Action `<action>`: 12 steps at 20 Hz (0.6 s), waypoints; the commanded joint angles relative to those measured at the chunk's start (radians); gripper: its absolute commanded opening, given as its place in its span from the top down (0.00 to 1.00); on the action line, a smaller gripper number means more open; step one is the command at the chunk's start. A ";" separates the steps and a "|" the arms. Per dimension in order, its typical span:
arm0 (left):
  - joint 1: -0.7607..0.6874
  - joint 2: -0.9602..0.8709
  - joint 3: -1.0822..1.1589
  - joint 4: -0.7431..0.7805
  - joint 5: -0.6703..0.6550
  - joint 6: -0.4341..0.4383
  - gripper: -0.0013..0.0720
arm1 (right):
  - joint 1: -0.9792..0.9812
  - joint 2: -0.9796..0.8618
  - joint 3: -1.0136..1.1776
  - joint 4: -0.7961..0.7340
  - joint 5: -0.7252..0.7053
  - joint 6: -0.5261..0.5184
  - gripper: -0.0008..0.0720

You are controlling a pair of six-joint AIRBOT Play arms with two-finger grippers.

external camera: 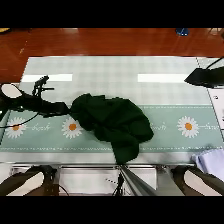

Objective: Fold the shirts.

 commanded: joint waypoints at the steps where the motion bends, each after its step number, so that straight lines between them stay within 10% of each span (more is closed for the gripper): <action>1: 0.028 -0.081 -0.009 -0.088 0.031 0.051 0.02 | -0.053 0.002 -0.036 0.050 0.042 -0.036 0.30; 10: 0.027 -0.179 -0.009 -0.245 0.097 0.131 0.06 | -0.049 0.002 -0.046 0.054 0.039 -0.038 0.30; 12: 0.027 -0.205 -0.009 -0.342 0.097 0.170 0.48 | -0.049 0.002 -0.046 0.054 0.039 -0.038 0.31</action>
